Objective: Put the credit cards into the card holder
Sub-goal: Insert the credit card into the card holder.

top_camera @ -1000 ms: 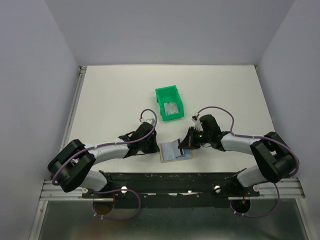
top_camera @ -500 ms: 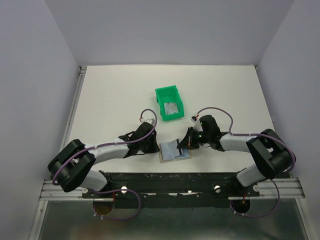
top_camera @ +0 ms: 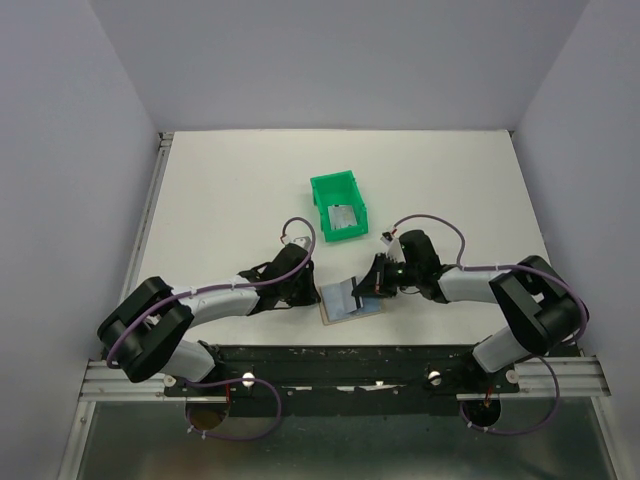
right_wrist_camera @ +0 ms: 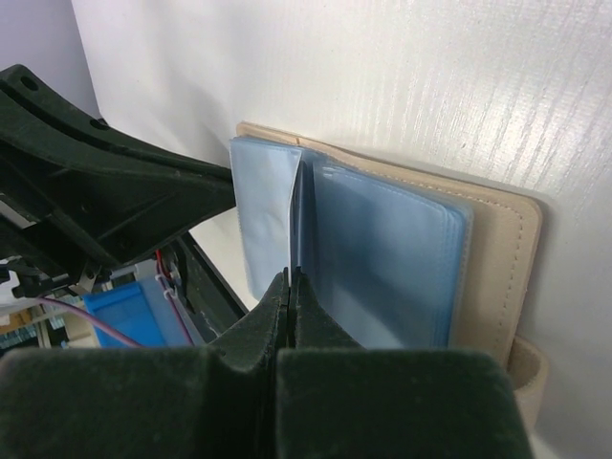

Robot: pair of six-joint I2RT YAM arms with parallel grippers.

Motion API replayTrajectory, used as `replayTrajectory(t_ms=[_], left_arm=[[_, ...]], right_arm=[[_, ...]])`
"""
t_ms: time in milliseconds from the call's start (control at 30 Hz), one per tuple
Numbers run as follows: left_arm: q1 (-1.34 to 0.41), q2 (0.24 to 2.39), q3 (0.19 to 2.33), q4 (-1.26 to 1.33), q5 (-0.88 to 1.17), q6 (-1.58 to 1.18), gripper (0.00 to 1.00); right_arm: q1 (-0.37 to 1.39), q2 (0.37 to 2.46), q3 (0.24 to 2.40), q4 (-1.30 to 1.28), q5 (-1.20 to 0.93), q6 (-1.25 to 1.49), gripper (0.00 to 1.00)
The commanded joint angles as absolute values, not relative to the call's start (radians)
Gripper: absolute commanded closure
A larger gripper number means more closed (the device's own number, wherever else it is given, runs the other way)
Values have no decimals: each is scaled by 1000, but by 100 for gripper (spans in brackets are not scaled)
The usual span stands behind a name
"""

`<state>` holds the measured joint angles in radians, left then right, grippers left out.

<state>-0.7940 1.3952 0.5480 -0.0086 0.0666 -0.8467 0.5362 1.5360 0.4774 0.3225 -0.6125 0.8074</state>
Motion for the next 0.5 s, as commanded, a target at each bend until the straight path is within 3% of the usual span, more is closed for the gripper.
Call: replayTrajectory(t_ms=[0, 467], left_arm=[[-799, 1417, 563, -5, 84, -844, 100], [-799, 1434, 578, -6, 92, -844, 100]], right_arm=[[537, 1565, 460, 368, -663, 819, 99], [540, 1514, 433, 276, -650, 793, 99]])
